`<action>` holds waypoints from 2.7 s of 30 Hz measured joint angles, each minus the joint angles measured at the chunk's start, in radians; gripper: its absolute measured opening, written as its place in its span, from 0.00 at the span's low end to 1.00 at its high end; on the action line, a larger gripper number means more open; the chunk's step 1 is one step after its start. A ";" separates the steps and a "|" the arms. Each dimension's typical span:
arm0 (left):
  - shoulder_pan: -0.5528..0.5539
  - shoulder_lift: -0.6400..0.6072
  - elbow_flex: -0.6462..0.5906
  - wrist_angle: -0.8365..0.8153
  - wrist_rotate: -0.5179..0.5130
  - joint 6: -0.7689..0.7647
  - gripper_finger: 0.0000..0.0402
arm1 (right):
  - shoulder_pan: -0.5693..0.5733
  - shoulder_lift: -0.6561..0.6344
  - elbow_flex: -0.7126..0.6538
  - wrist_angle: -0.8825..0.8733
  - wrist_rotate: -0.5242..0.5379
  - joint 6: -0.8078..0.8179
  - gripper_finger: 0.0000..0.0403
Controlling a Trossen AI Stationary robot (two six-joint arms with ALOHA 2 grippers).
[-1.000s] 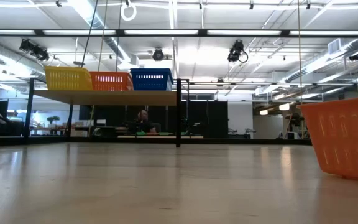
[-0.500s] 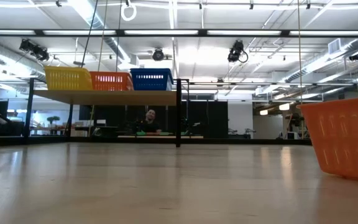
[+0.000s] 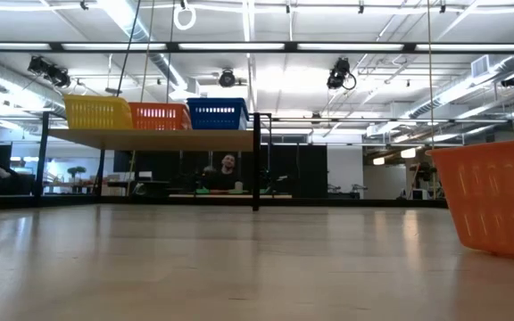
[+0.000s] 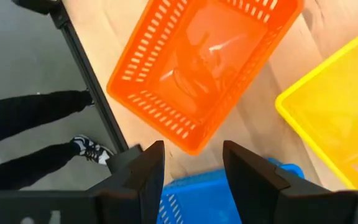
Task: Stack baskets on shelf by color
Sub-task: Stack the left orange bin on top of the orange bin on the shelf
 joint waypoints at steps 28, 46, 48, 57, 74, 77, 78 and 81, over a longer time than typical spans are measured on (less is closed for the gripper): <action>-0.075 0.006 -0.174 0.162 0.014 -0.165 0.51 | -0.341 -0.211 0.000 0.187 -0.035 -0.219 0.42; -0.117 0.108 -0.175 0.200 0.024 -0.190 0.54 | -0.463 -0.254 0.000 0.189 -0.031 -0.343 0.42; -0.117 0.123 -0.175 0.212 0.013 -0.190 0.54 | -0.468 -0.254 0.000 0.188 -0.031 -0.343 0.42; -0.117 0.164 -0.174 0.210 -0.012 -0.185 0.54 | -0.484 -0.254 0.000 0.185 -0.031 -0.341 0.42; -0.109 0.172 -0.174 0.219 -0.065 -0.142 0.47 | -0.501 -0.254 0.000 0.188 -0.020 -0.343 0.42; -0.109 0.172 -0.174 0.222 -0.065 -0.142 0.47 | -0.501 -0.254 0.000 0.188 -0.026 -0.343 0.42; -0.109 0.172 -0.174 0.219 -0.065 -0.142 0.47 | -0.501 -0.254 0.000 0.188 -0.027 -0.343 0.42; -0.109 0.172 -0.174 0.211 -0.065 -0.142 0.47 | -0.506 -0.254 0.000 0.188 -0.027 -0.346 0.42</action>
